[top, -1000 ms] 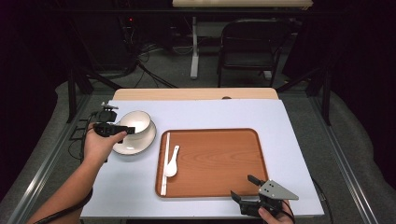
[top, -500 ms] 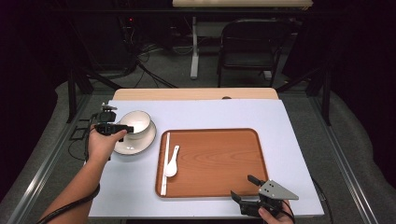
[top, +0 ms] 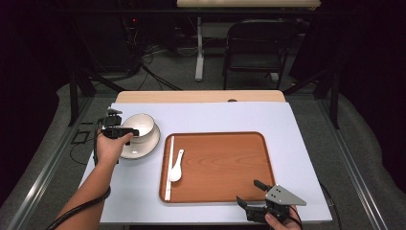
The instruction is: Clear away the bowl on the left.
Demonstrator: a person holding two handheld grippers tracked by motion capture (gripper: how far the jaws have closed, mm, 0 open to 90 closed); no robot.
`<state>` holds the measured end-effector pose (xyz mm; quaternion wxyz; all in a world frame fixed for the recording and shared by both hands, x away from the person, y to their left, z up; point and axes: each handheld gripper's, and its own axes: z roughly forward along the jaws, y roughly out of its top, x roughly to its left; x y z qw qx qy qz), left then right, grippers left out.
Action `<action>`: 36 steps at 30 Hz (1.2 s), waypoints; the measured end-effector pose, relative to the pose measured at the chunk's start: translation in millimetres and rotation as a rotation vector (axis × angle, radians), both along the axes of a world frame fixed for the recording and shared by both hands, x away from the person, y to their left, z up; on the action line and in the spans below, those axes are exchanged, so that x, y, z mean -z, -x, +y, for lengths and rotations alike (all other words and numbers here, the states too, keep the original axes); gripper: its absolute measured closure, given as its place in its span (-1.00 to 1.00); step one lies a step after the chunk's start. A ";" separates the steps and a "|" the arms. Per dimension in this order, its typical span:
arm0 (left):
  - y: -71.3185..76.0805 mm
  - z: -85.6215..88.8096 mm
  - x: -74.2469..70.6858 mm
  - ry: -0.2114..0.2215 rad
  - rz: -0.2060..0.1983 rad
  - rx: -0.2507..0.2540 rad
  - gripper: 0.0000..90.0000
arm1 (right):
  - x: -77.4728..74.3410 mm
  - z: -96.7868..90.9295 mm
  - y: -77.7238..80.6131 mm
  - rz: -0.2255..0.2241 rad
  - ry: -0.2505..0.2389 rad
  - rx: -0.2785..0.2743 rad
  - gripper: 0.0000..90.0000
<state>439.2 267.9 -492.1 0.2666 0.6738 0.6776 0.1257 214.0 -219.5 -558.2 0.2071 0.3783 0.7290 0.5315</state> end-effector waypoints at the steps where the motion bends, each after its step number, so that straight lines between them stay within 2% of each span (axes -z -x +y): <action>1: -0.7 0.3 1.6 0.001 0.003 -0.004 -0.27 | 0.0 0.0 0.0 -0.001 0.000 0.000 -0.68; 14: -8.1 4.3 17.4 0.025 0.000 -0.050 -0.21 | -0.1 -0.3 0.1 -0.001 -0.002 -0.001 -0.68; 19: -10.8 4.1 23.2 0.021 0.008 -0.059 -0.17 | -0.1 -0.3 0.3 -0.002 -0.001 -0.002 -0.68; 24: -12.4 4.4 28.8 0.042 -0.006 -0.085 -0.14 | 0.1 -0.3 0.2 0.002 -0.002 -0.002 -0.68; 32: -15.0 -0.2 33.1 0.029 -0.022 -0.091 -0.03 | 0.3 -0.5 0.2 0.004 -0.004 -0.001 -0.68; 34: -15.6 -2.5 35.4 0.010 -0.021 -0.089 -0.02 | 0.3 -0.5 0.3 0.002 -0.003 -0.003 -0.68; 36: -15.9 -3.1 35.9 0.022 -0.030 -0.095 0.00 | 0.3 -0.5 0.2 0.002 -0.003 -0.003 -0.68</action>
